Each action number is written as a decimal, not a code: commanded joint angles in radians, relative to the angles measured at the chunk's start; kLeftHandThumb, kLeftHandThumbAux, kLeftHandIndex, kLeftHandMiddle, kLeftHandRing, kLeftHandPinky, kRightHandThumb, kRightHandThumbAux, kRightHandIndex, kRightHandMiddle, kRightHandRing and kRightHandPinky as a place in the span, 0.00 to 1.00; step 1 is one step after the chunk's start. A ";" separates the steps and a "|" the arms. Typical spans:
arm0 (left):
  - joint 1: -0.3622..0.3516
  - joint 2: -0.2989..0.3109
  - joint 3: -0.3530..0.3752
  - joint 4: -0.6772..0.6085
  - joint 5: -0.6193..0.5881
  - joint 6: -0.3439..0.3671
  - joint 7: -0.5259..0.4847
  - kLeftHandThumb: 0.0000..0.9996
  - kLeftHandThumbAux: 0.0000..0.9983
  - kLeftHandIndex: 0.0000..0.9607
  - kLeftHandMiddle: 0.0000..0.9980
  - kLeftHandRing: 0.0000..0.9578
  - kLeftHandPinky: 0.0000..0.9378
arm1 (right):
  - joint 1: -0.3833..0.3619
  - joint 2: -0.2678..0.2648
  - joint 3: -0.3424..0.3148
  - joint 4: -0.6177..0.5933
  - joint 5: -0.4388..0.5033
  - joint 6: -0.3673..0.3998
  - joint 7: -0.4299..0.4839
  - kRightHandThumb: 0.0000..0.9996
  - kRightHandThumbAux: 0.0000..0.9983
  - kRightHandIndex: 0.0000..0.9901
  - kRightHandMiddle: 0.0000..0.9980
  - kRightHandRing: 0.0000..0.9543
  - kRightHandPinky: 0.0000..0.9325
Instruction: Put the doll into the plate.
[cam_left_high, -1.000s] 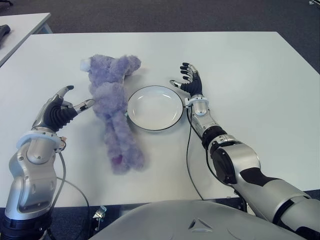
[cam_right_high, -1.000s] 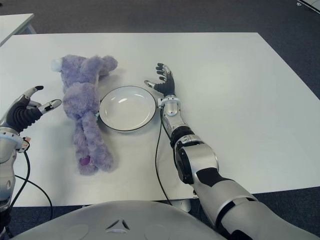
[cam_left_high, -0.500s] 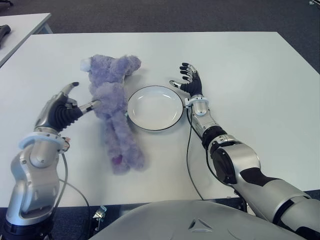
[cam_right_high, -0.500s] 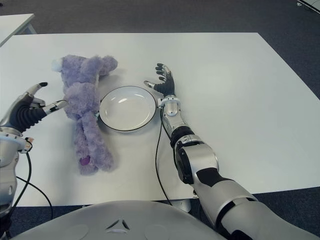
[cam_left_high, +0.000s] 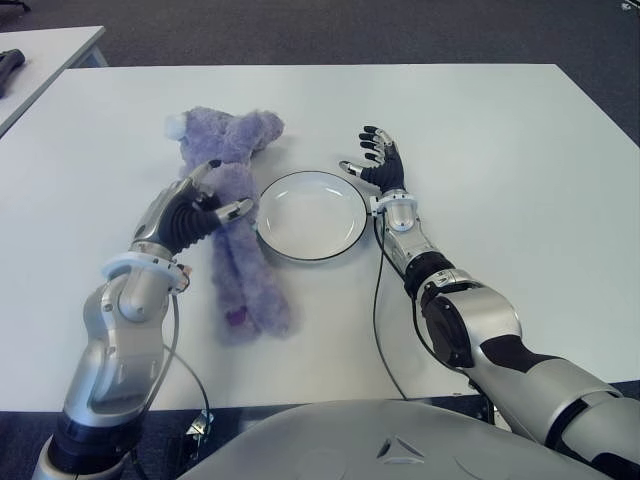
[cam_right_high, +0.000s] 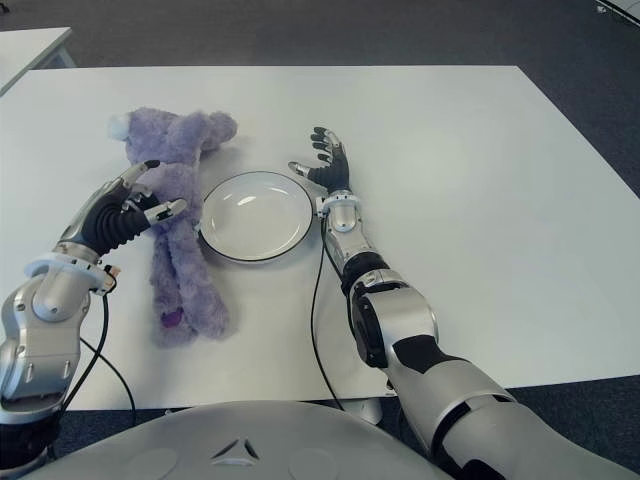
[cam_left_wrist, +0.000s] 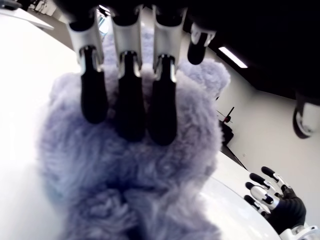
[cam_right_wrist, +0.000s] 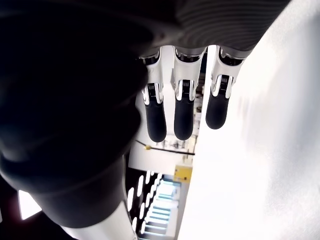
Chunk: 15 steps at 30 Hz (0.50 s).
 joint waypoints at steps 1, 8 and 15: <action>-0.034 -0.011 -0.028 0.045 0.019 -0.005 -0.014 0.16 0.33 0.00 0.00 0.00 0.02 | 0.194 0.013 0.002 0.126 -0.012 0.106 0.005 0.14 0.97 0.18 0.24 0.22 0.23; -0.047 -0.026 -0.027 0.081 0.002 -0.018 -0.001 0.19 0.33 0.00 0.00 0.00 0.02 | 0.192 0.016 0.006 0.126 -0.015 0.116 -0.003 0.13 0.97 0.17 0.24 0.22 0.22; -0.062 -0.052 -0.034 0.122 0.002 -0.031 0.011 0.19 0.32 0.00 0.00 0.00 0.02 | 0.192 0.020 0.003 0.127 -0.012 0.121 -0.004 0.12 0.96 0.17 0.24 0.22 0.23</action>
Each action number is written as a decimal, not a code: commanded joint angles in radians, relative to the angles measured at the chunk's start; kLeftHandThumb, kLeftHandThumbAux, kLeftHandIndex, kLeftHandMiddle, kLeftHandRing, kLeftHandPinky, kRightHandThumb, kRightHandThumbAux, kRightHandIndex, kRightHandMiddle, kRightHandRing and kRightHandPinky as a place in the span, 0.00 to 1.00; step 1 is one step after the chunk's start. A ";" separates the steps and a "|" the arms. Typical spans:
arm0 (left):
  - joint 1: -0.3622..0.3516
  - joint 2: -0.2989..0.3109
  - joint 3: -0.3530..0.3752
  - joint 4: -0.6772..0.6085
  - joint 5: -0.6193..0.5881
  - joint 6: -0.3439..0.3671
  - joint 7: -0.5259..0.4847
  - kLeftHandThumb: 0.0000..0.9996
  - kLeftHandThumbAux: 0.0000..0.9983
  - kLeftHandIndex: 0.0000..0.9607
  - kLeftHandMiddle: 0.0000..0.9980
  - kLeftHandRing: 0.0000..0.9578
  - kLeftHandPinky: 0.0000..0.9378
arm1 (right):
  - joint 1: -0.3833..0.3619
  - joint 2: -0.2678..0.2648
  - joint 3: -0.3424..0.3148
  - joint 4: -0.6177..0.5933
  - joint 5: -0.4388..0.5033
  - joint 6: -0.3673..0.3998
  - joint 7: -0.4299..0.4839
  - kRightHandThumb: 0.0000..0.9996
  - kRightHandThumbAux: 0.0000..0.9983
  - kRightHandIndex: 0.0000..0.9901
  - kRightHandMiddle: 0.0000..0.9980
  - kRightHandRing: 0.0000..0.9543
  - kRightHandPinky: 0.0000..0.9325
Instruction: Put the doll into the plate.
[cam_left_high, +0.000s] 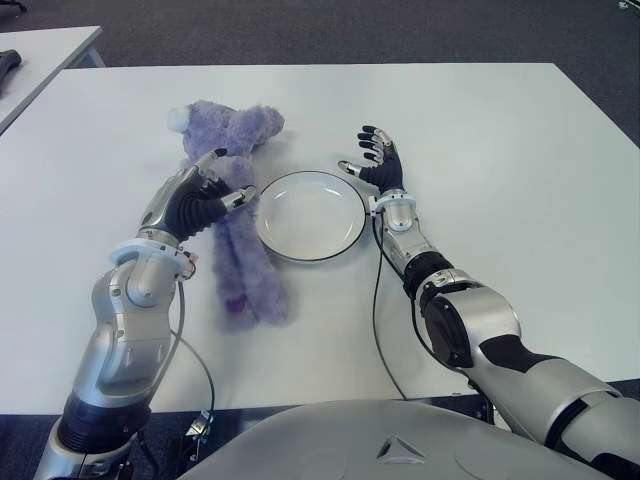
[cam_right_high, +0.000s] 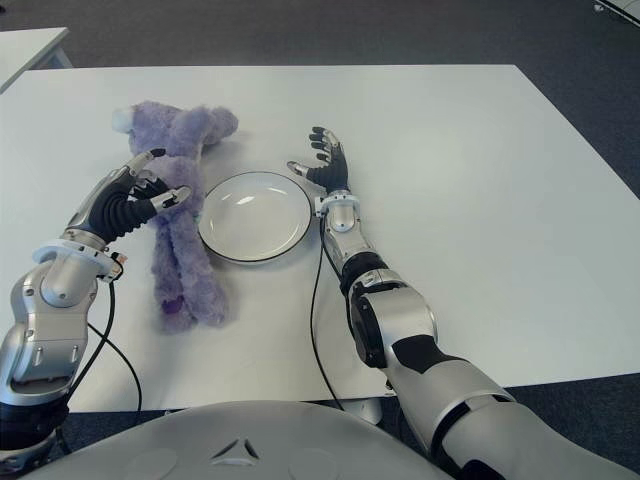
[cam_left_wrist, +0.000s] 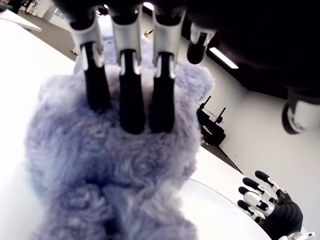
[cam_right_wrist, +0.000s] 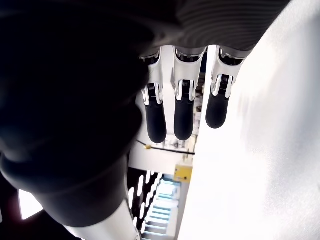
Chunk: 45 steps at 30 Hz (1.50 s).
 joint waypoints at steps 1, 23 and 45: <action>-0.020 -0.033 -0.024 0.076 0.003 -0.018 0.015 0.19 0.31 0.00 0.00 0.00 0.02 | 0.192 0.019 -0.001 0.127 -0.007 0.121 0.005 0.11 0.97 0.17 0.24 0.22 0.23; -0.065 -0.053 -0.033 0.216 0.074 -0.066 0.104 0.17 0.35 0.00 0.00 0.00 0.04 | 0.198 0.023 -0.013 0.124 0.001 0.100 0.011 0.23 0.97 0.18 0.24 0.22 0.23; -0.001 -0.018 -0.032 0.195 0.241 -0.172 0.195 0.18 0.30 0.00 0.00 0.01 0.10 | 0.197 0.020 -0.007 0.126 -0.011 0.107 0.005 0.18 0.97 0.19 0.25 0.23 0.24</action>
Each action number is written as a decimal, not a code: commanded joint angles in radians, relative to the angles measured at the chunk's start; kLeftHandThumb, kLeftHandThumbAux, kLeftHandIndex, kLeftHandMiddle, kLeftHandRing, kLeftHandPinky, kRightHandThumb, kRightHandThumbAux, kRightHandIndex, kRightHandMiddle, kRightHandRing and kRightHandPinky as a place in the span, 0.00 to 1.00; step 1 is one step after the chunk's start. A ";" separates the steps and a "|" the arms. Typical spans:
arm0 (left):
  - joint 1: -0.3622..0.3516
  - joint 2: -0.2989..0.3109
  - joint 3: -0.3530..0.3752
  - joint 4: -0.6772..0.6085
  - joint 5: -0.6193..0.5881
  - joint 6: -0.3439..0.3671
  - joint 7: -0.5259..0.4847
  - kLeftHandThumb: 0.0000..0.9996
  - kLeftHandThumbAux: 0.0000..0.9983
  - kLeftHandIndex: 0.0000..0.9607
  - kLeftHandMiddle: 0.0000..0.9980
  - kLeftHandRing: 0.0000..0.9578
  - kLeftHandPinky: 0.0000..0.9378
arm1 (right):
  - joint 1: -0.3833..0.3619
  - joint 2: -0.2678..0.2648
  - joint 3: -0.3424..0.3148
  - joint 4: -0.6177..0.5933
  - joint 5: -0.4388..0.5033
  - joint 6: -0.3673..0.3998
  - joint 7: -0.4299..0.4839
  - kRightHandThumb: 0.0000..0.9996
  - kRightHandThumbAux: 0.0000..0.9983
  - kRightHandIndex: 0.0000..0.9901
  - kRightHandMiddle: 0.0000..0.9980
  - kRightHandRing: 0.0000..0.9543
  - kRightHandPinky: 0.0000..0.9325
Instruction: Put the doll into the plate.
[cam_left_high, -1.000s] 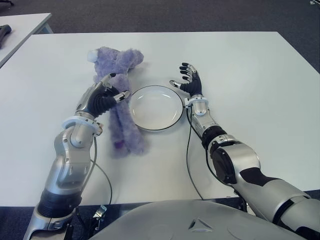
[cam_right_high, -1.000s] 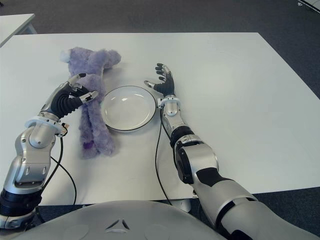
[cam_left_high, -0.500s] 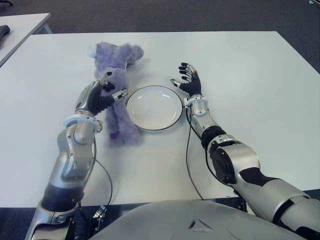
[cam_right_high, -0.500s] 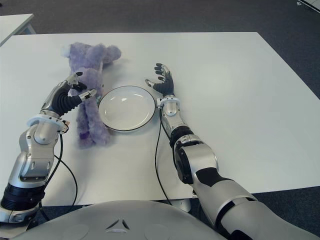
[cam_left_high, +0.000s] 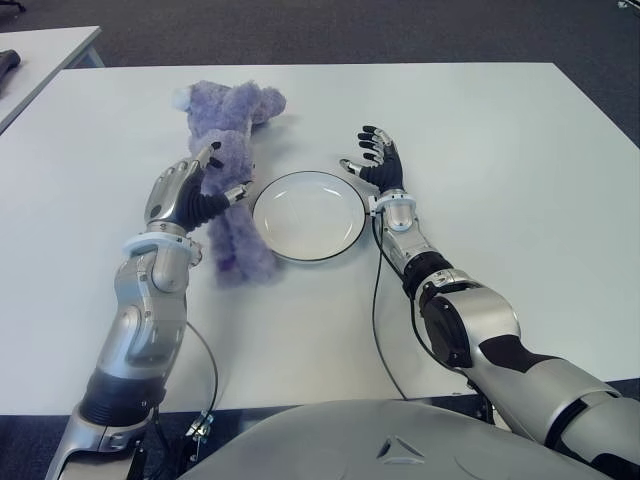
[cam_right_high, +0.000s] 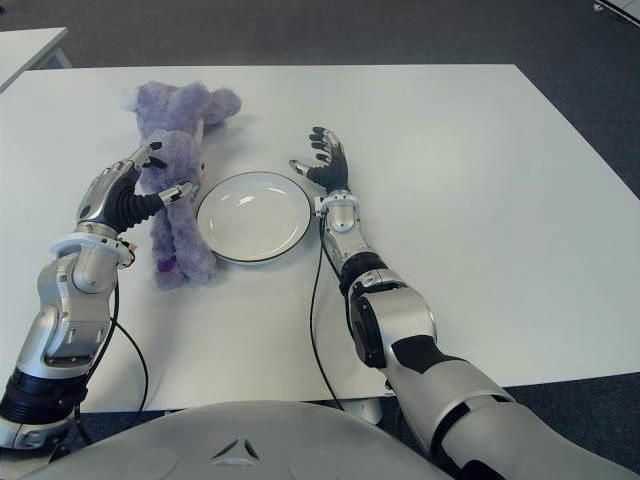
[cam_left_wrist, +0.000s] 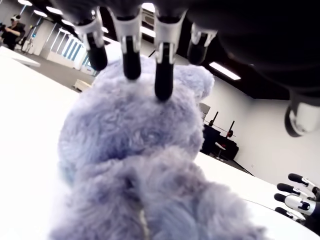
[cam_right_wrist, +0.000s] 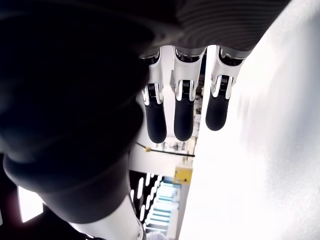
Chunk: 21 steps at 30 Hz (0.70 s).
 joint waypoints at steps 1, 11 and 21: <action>0.044 0.005 0.006 0.007 0.061 -0.034 0.049 0.18 0.30 0.00 0.00 0.01 0.10 | 0.197 0.015 0.003 0.127 -0.011 0.108 0.003 0.18 0.97 0.19 0.25 0.23 0.24; 0.069 0.007 0.053 -0.041 0.094 -0.057 0.073 0.21 0.27 0.00 0.00 0.00 0.06 | 0.195 0.018 0.000 0.127 -0.007 0.108 0.007 0.19 0.97 0.20 0.25 0.23 0.24; 0.084 -0.012 0.067 -0.075 0.138 -0.068 0.080 0.25 0.27 0.00 0.00 0.00 0.00 | 0.194 0.020 -0.007 0.126 -0.001 0.106 0.017 0.20 0.98 0.18 0.24 0.22 0.23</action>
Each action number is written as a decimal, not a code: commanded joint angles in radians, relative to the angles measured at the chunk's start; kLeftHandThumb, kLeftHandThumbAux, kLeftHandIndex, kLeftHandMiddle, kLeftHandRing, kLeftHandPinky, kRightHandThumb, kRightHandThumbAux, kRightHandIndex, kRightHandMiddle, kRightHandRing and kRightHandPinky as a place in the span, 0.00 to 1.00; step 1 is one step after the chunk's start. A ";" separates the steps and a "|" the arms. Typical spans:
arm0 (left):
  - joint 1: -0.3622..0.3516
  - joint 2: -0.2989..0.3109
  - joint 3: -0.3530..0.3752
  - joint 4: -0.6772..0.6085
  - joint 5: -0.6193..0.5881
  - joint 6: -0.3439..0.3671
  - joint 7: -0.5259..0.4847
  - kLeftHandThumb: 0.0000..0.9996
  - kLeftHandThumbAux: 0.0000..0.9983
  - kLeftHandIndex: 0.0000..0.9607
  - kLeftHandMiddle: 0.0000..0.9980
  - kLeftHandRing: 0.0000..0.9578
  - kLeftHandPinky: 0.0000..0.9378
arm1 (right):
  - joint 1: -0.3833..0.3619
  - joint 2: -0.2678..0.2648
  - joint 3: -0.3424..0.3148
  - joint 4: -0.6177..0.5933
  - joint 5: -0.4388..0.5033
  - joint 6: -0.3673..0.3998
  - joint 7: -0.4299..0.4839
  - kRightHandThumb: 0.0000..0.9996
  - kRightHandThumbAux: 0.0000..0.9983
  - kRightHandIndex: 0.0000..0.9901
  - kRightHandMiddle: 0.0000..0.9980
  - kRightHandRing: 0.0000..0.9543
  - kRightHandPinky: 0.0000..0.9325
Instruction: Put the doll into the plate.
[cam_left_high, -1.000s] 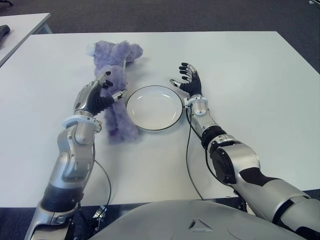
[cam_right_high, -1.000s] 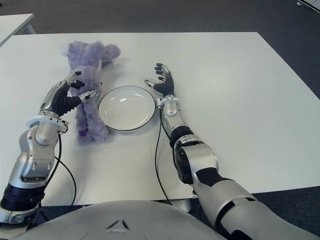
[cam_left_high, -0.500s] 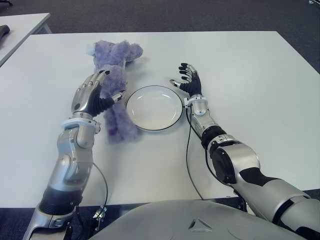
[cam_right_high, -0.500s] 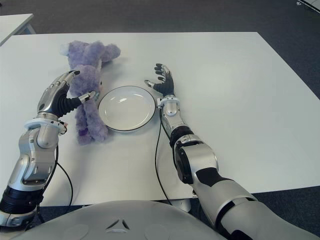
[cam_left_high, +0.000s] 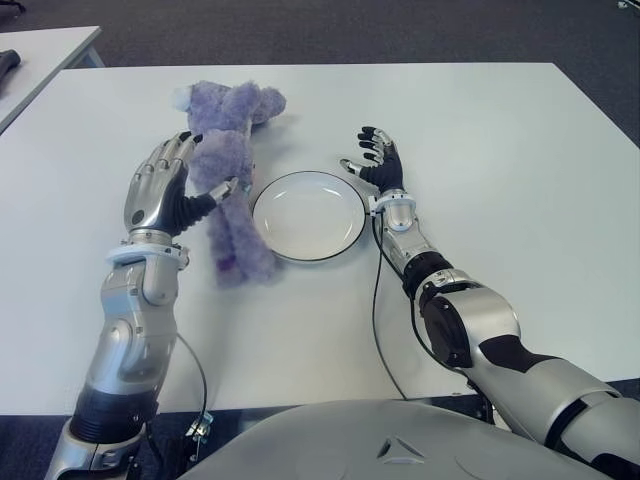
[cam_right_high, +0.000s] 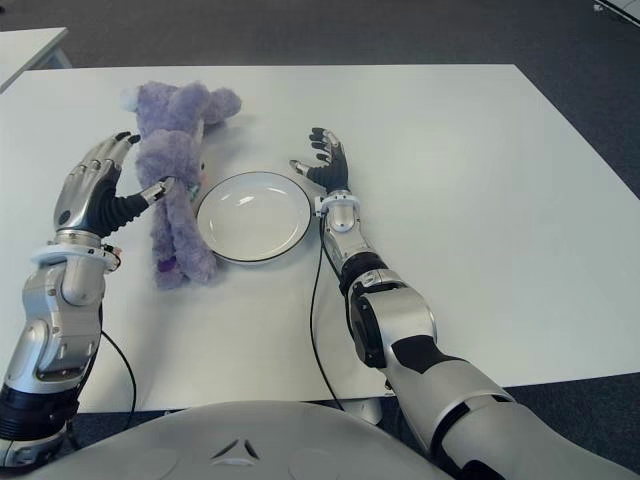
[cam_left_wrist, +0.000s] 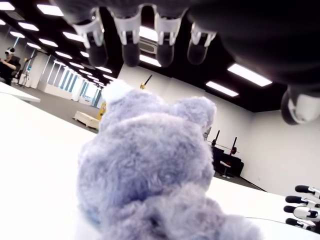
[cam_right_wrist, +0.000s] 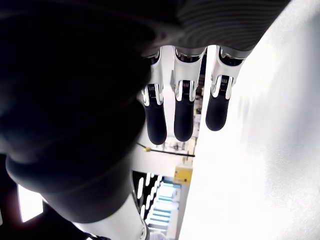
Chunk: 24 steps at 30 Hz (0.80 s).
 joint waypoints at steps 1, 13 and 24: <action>0.023 -0.012 0.007 -0.022 0.048 -0.015 0.021 0.26 0.26 0.00 0.00 0.00 0.00 | 0.194 0.019 -0.006 0.126 0.000 0.106 0.017 0.20 0.98 0.18 0.24 0.22 0.23; 0.018 -0.017 0.011 -0.024 0.083 -0.039 0.030 0.29 0.25 0.00 0.00 0.00 0.00 | 0.192 0.018 -0.004 0.127 -0.003 0.110 0.015 0.18 0.98 0.17 0.24 0.22 0.23; -0.086 0.001 0.011 0.097 0.061 -0.060 0.023 0.27 0.26 0.00 0.00 0.00 0.01 | 0.193 0.018 0.001 0.127 -0.009 0.108 0.010 0.22 0.98 0.18 0.24 0.22 0.23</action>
